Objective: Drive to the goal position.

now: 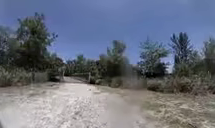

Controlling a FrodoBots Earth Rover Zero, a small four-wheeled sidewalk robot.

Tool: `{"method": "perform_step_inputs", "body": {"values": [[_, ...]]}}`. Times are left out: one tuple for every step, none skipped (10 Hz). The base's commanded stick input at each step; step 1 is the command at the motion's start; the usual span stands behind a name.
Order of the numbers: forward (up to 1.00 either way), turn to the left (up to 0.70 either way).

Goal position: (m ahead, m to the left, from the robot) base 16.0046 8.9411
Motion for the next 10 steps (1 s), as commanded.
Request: {"method": "perform_step_inputs", "body": {"values": [[0.70,0.14],[0.70,0.14],[0.70,0.14],[0.70,0.14],[0.70,0.14],[0.70,0.14],[0.70,0.14],[0.70,0.14],[0.70,0.06],[0.70,0.00]]}}
